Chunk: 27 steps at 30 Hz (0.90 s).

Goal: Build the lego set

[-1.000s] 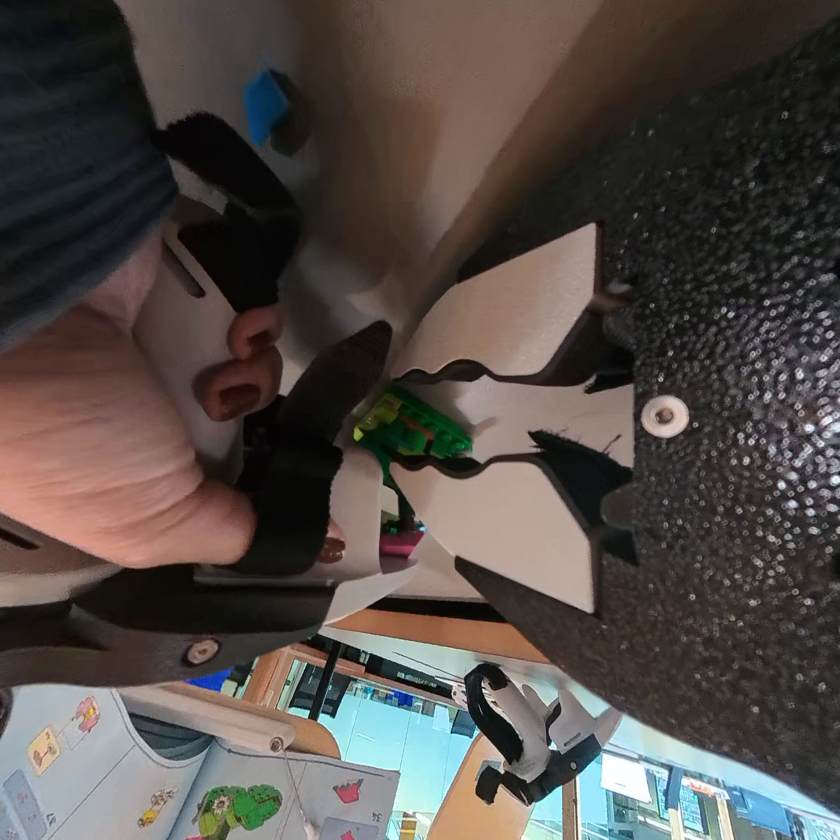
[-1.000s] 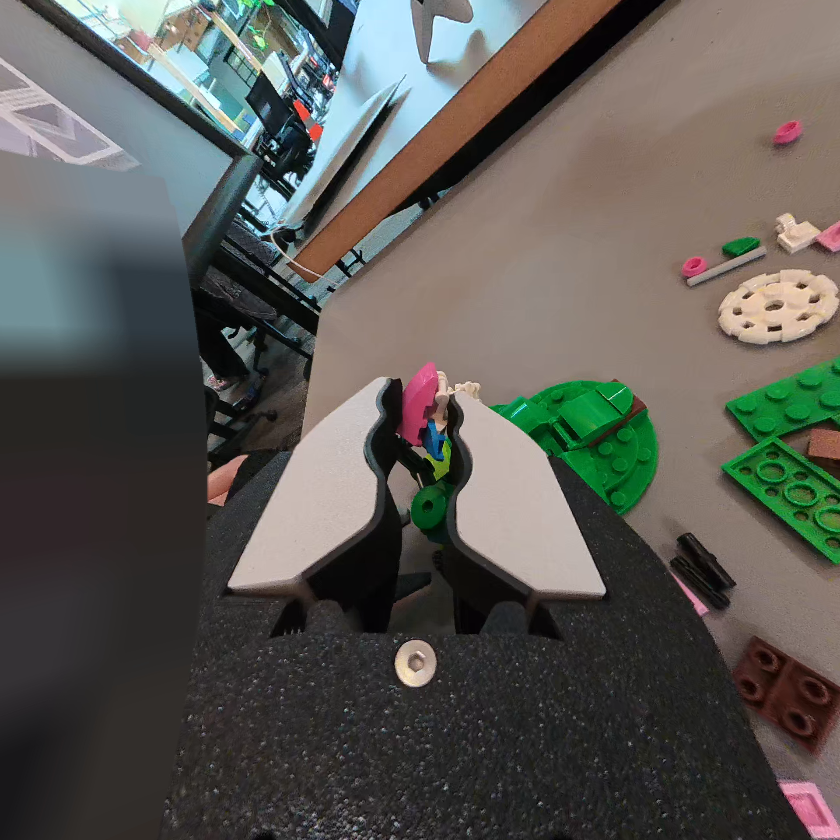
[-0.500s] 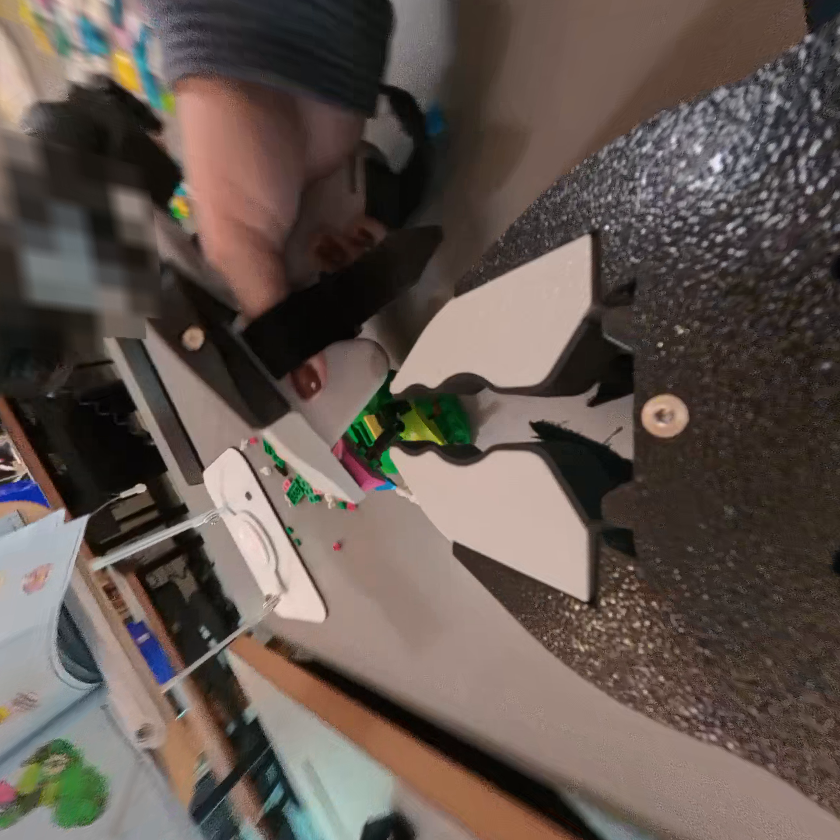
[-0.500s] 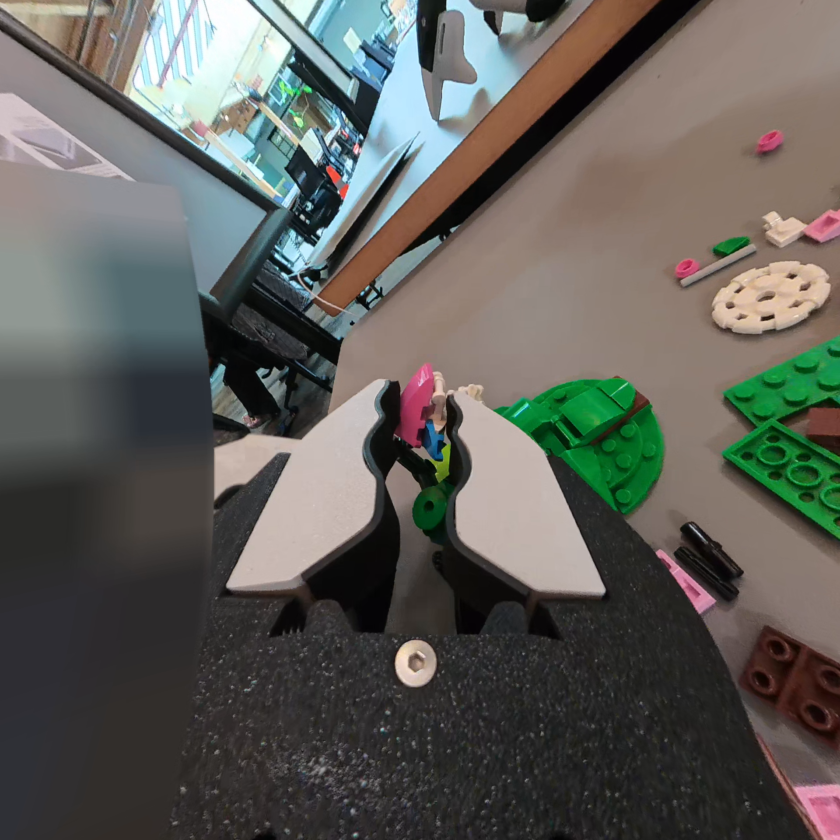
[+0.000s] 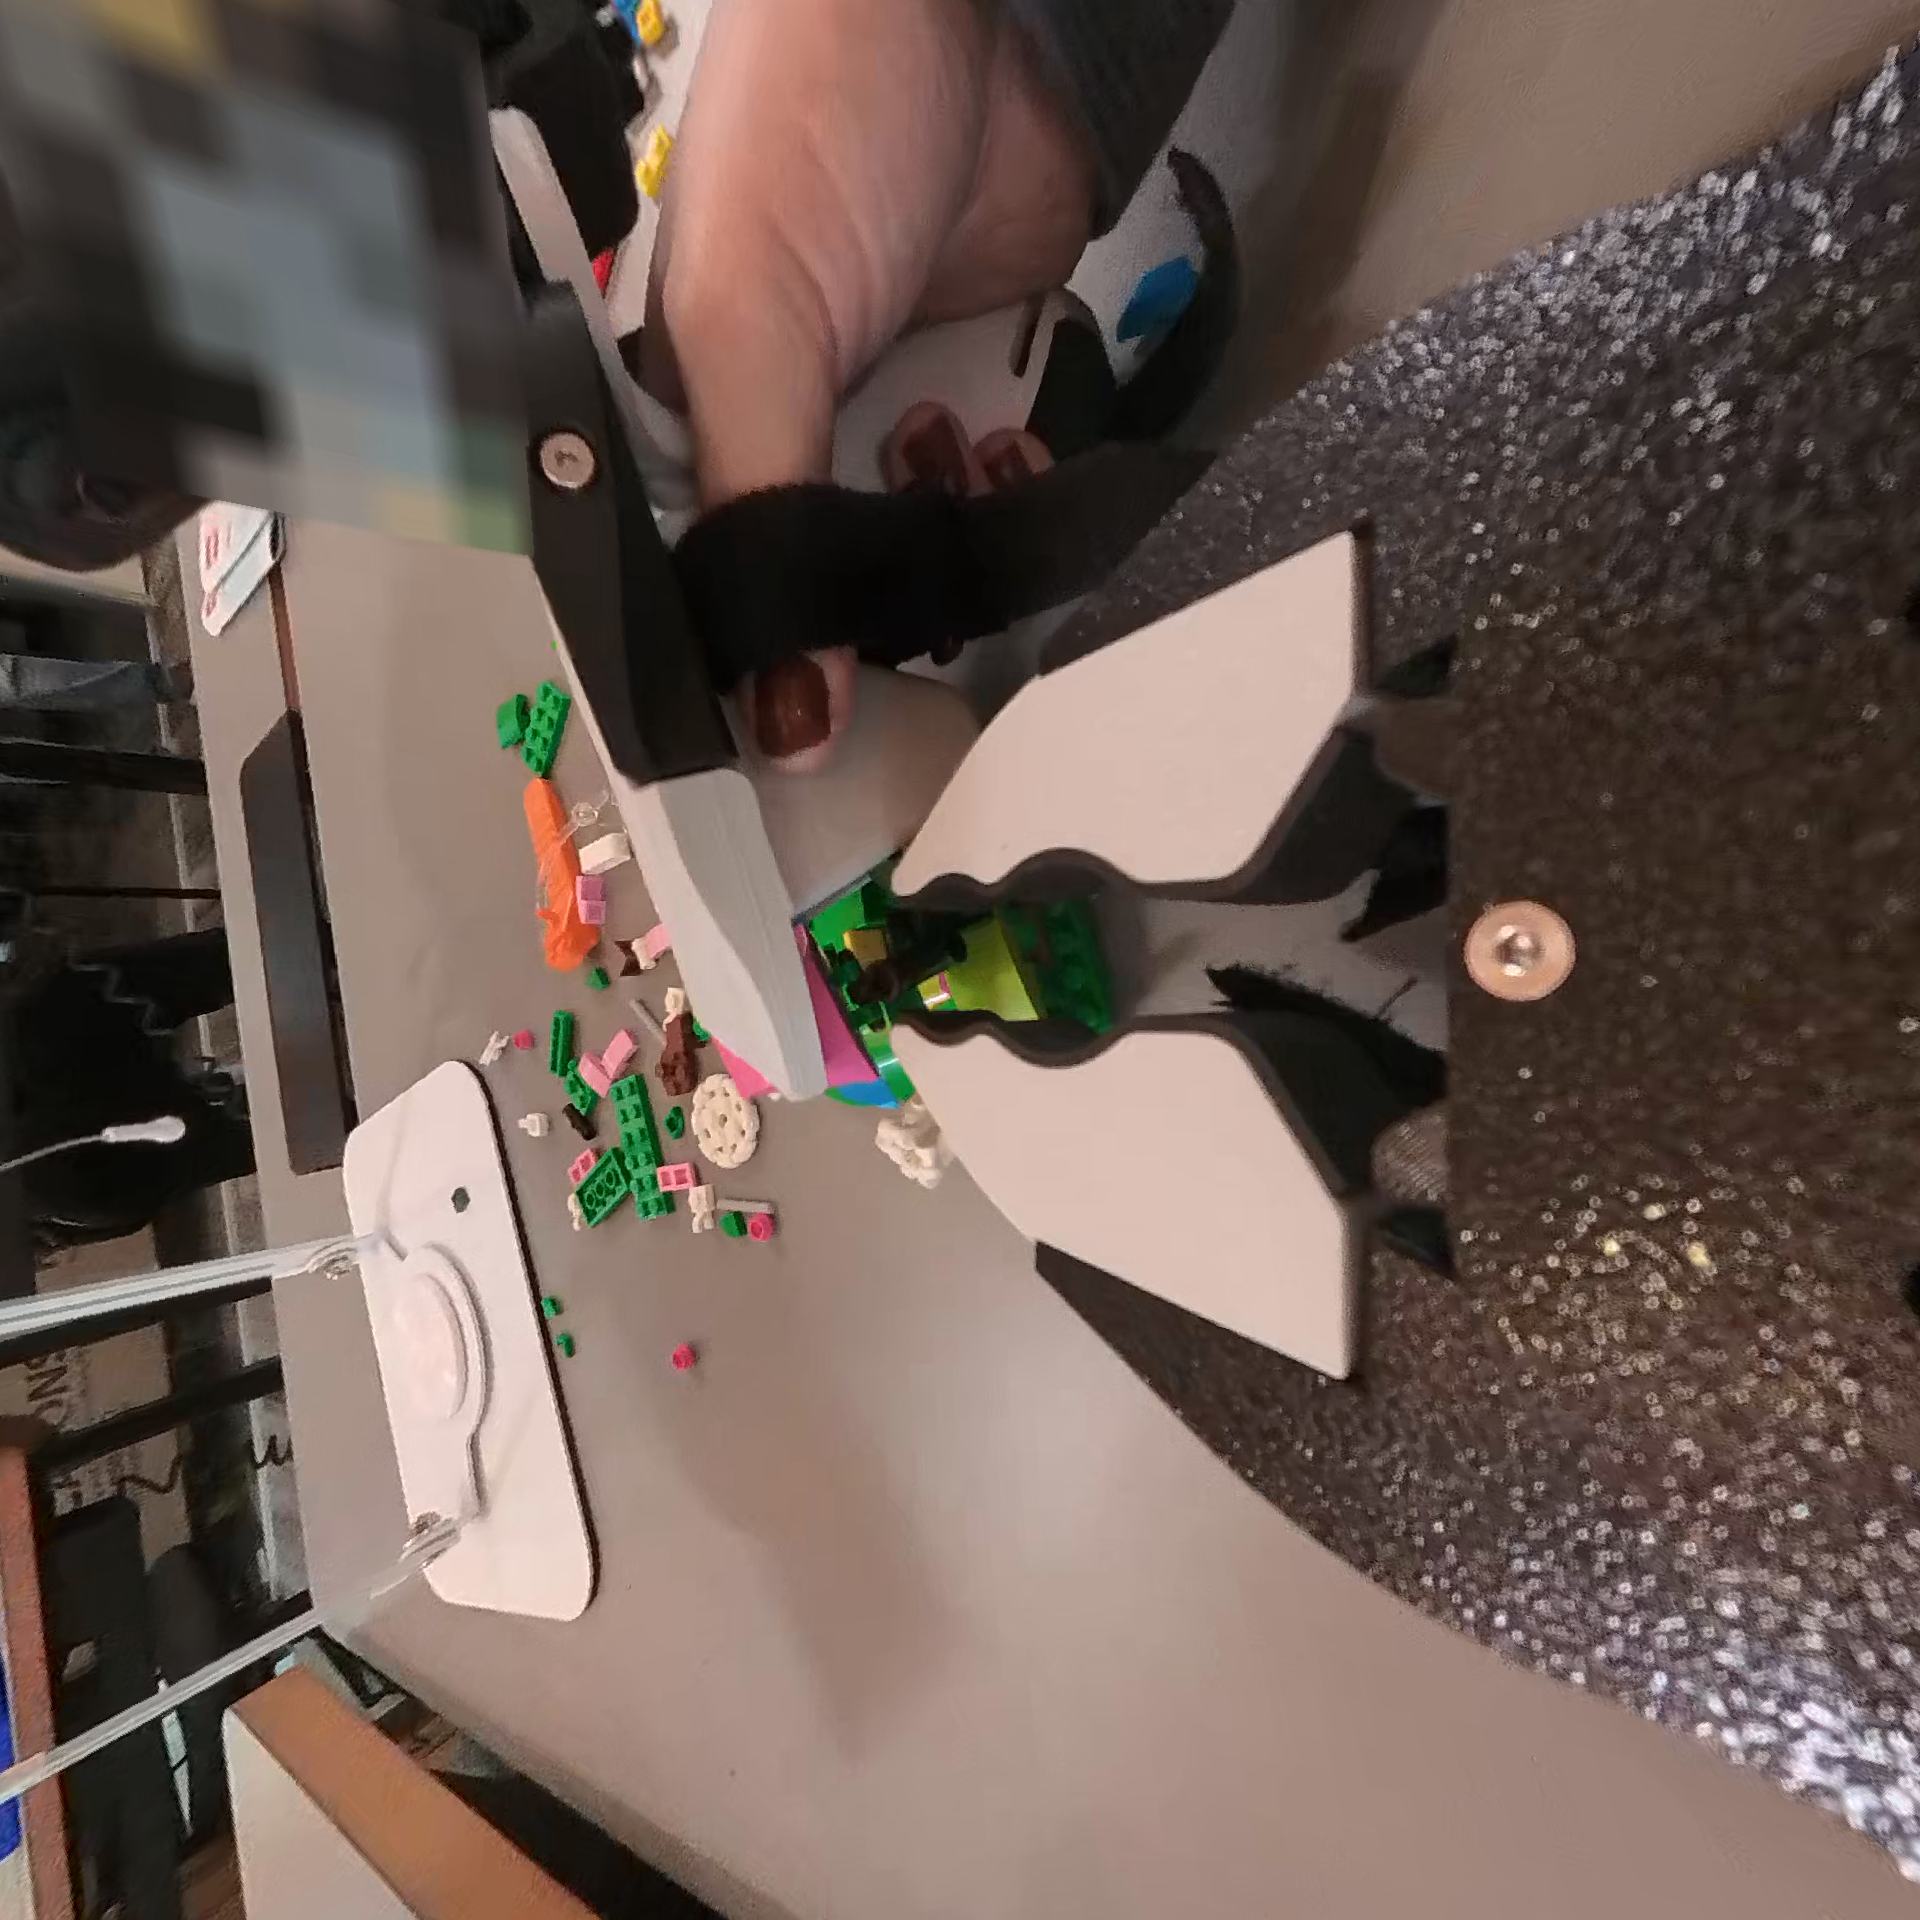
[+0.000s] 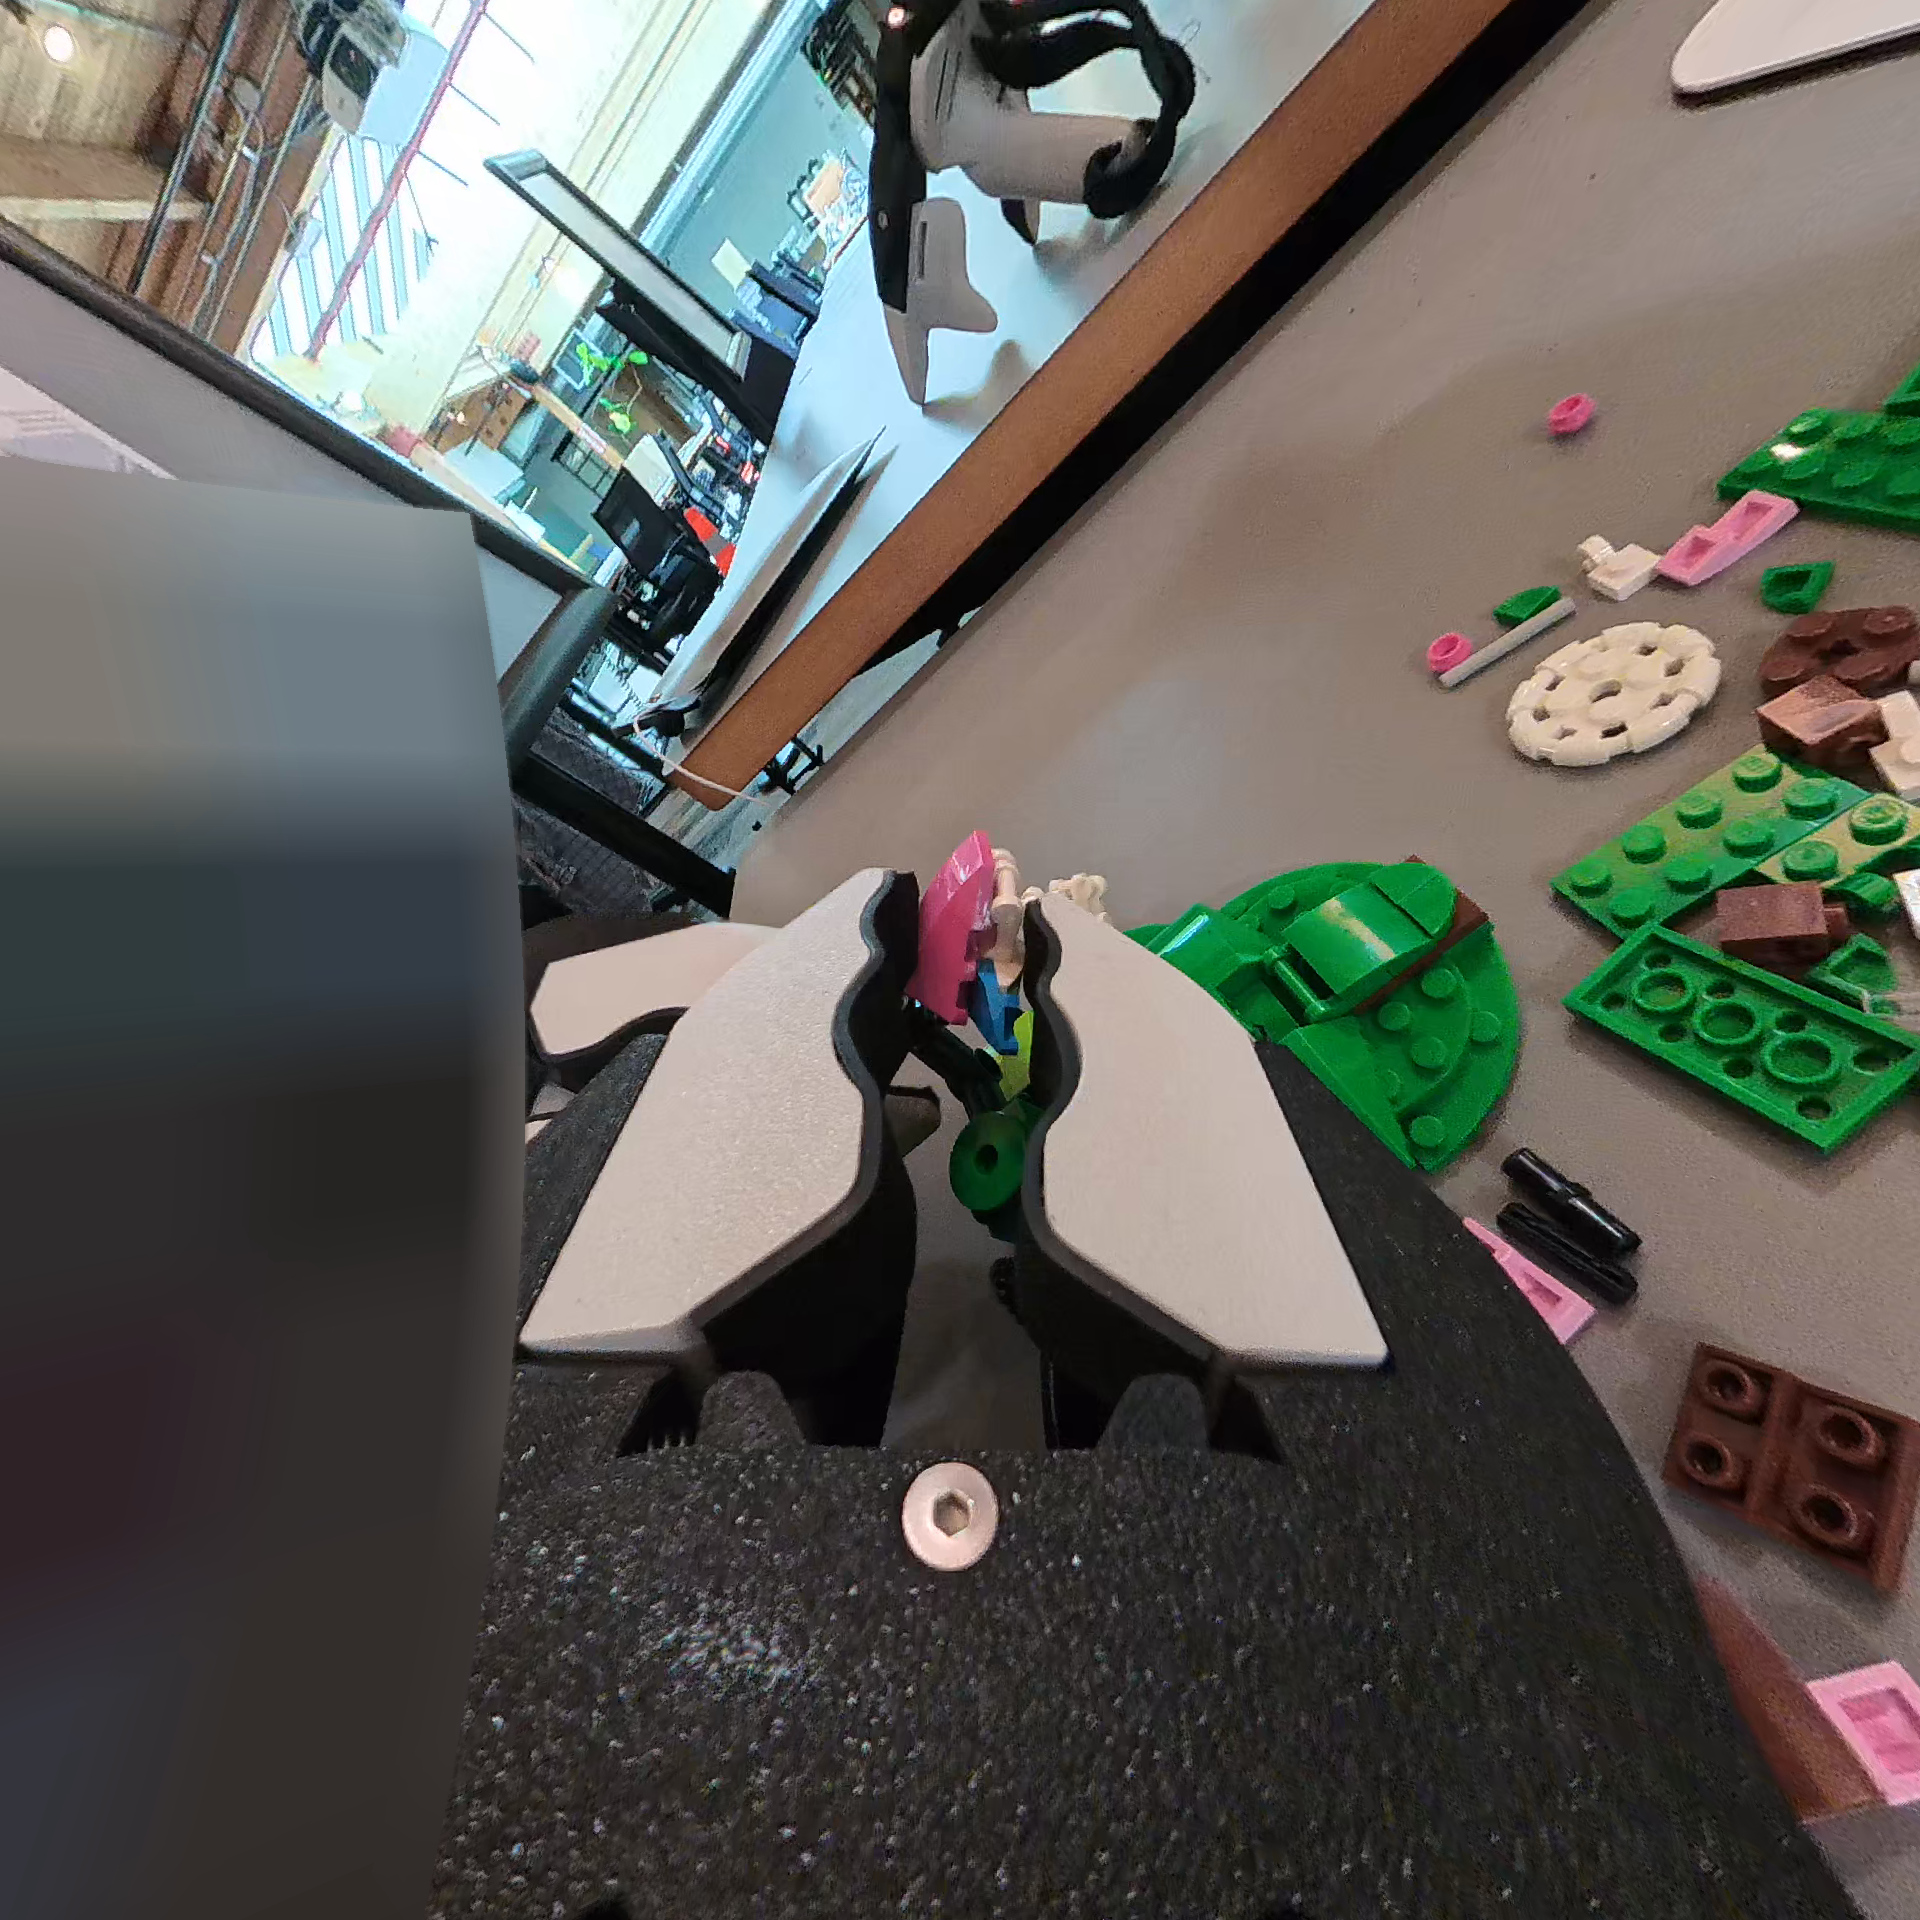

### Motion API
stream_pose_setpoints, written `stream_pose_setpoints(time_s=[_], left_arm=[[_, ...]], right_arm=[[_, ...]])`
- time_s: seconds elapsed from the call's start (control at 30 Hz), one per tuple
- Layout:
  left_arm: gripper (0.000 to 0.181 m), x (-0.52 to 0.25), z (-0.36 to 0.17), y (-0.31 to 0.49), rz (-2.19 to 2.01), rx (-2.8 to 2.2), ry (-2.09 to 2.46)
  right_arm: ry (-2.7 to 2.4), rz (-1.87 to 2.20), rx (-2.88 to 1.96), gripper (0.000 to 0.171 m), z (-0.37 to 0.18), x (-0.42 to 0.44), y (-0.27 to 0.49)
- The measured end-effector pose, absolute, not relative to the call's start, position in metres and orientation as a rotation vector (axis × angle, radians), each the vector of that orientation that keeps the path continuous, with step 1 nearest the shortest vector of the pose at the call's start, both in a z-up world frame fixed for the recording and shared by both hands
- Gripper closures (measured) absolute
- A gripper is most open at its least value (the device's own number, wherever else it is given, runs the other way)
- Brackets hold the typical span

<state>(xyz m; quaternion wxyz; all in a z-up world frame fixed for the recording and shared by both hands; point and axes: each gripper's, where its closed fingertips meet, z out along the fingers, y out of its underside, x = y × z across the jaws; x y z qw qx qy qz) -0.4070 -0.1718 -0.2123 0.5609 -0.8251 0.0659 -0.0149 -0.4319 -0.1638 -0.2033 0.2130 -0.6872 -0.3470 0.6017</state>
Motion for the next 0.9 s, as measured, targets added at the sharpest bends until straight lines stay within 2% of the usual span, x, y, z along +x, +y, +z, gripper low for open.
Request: stream_pose_setpoints(time_s=[0.47, 0.73, 0.9], left_arm=[[0.173, -0.409, -0.219, -0.159, -0.08, -1.993, 0.154], [0.174, -0.412, -0.218, -0.158, -0.125, -1.998, 0.122], [0.174, -0.411, -0.218, -0.158, -0.1, -1.995, 0.139]], right_arm=[[-0.896, 1.685, -1.899, 0.152, -0.201, -0.431, -0.158], [-1.127, 1.297, -1.754, 0.153, -0.2, -0.432, -0.157], [-0.895, 1.704, -1.911, 0.152, -0.201, -0.433, -0.157]])
